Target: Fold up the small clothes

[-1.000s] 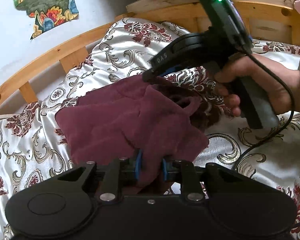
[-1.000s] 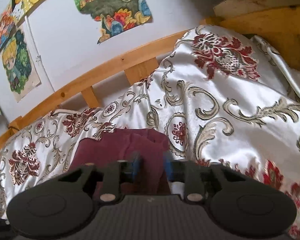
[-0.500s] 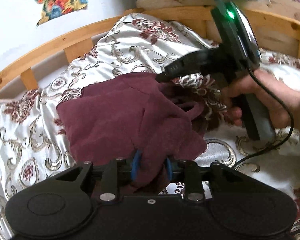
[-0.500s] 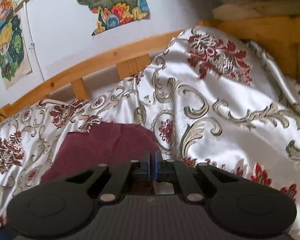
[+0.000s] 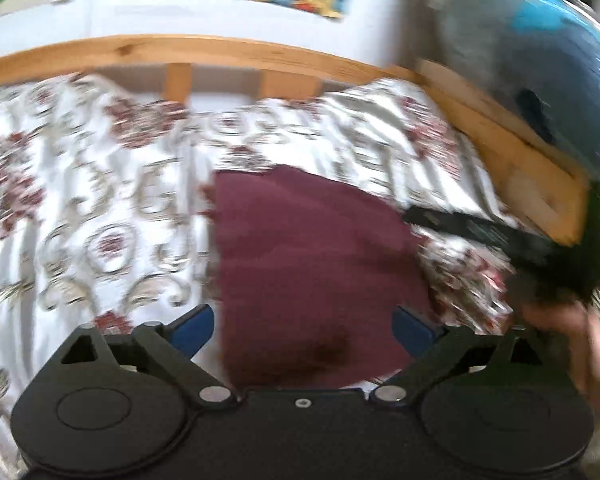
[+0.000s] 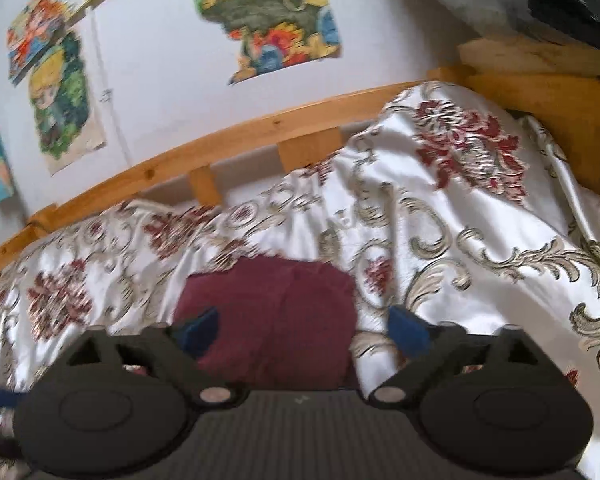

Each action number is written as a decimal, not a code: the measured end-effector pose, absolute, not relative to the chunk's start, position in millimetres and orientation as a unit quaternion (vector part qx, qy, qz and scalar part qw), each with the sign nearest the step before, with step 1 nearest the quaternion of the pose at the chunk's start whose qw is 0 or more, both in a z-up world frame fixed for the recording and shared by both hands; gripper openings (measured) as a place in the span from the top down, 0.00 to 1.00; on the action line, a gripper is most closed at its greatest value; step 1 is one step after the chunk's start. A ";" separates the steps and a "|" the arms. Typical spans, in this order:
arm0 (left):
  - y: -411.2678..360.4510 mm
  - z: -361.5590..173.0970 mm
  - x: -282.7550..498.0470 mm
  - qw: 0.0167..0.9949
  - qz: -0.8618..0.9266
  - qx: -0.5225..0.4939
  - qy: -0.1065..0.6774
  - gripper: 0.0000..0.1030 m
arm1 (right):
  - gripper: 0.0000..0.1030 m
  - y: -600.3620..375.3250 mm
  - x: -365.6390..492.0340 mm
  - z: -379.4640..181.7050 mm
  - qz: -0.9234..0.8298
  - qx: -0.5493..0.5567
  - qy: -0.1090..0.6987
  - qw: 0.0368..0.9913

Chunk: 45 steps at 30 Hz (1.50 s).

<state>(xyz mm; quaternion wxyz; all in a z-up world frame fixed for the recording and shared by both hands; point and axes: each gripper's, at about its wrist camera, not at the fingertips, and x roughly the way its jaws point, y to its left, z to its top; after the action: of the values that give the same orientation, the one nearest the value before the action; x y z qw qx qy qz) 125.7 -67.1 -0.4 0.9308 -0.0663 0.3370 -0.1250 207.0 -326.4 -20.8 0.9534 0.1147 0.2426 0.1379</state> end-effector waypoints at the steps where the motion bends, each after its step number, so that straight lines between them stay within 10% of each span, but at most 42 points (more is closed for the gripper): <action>1: -61.5 0.0 129.5 0.931 -0.107 -0.073 0.341 0.04 | 0.02 -321.9 203.3 -20.1 0.143 0.106 0.248 0.952; 14: -32.3 -27.6 163.3 0.912 -0.041 -0.094 0.397 0.03 | 0.00 -275.5 159.9 -43.8 0.114 -0.049 0.335 0.934; 39: -39.7 -46.1 158.0 0.906 -0.055 -0.098 0.407 0.01 | 0.00 -315.0 138.9 -42.0 0.124 0.072 0.258 0.955; 45: -36.1 -48.9 159.4 0.902 -0.055 -0.116 0.413 0.01 | 0.32 -296.4 137.6 -47.0 0.164 0.063 0.276 0.945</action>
<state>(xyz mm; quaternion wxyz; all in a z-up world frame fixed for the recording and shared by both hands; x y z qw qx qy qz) 159.4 -36.1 -48.9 0.9016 -0.1161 0.4131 -0.0551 137.6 -296.4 -47.0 0.9449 0.0628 0.2761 0.1644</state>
